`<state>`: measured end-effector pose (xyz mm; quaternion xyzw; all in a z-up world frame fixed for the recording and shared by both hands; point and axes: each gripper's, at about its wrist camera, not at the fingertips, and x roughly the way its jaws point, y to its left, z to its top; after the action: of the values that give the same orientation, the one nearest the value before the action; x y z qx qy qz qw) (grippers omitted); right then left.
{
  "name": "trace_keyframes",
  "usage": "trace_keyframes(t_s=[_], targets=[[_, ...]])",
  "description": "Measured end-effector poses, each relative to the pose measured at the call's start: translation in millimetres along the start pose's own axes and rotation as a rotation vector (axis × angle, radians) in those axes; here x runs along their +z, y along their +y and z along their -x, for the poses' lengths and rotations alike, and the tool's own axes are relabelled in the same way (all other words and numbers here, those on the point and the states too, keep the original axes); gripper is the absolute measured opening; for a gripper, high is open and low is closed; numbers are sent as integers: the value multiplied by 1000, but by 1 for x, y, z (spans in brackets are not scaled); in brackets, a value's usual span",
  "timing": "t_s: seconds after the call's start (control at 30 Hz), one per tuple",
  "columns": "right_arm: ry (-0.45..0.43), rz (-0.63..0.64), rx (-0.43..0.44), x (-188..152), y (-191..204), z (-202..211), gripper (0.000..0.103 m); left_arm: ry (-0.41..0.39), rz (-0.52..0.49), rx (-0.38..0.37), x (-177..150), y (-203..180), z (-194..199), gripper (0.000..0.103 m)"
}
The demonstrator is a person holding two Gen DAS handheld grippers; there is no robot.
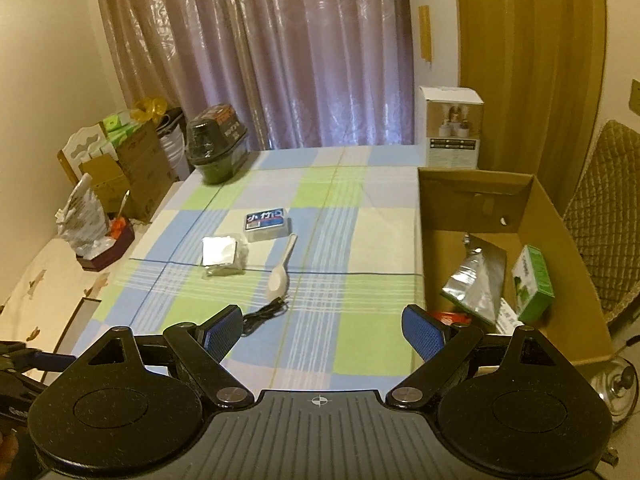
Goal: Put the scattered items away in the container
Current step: 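Move both tools back over the spoon and cable on the table, then grasp the black cable with the left tool while the right tool grasps the white spoon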
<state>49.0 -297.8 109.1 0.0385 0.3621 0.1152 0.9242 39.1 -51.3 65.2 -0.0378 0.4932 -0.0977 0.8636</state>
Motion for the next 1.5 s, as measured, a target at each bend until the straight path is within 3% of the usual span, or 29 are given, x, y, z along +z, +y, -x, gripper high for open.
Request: trace_keyframes(t_s=[0.43,0.63,0.73,1.0,1.07,1.2,1.3,1.33,1.5], targets=[[21,-5,62,32,9,-85,92,54,-162,-33,40,14,-77,96],[54,14,62,43,7,-133,92,41,-266,-48,61,12,-123,86],[69,31,69,46,4,-153,92,29,-295,-85,70,10,-145,68],[88,29,83,49,-8,-195,92,14,-396,-131,82,-1,-201,63],[95,32,85,49,-10,-204,92,18,-404,-129,83,-3,-214,52],[111,44,91,45,-10,-218,92,18,-440,-119,83,-8,-234,46],[125,50,100,42,-7,-227,92,28,-454,-93,81,-10,-245,30],[130,53,103,41,-6,-230,92,24,-445,-94,80,-9,-245,21],[147,88,122,32,8,-250,92,23,-425,-67,72,6,-229,19]])
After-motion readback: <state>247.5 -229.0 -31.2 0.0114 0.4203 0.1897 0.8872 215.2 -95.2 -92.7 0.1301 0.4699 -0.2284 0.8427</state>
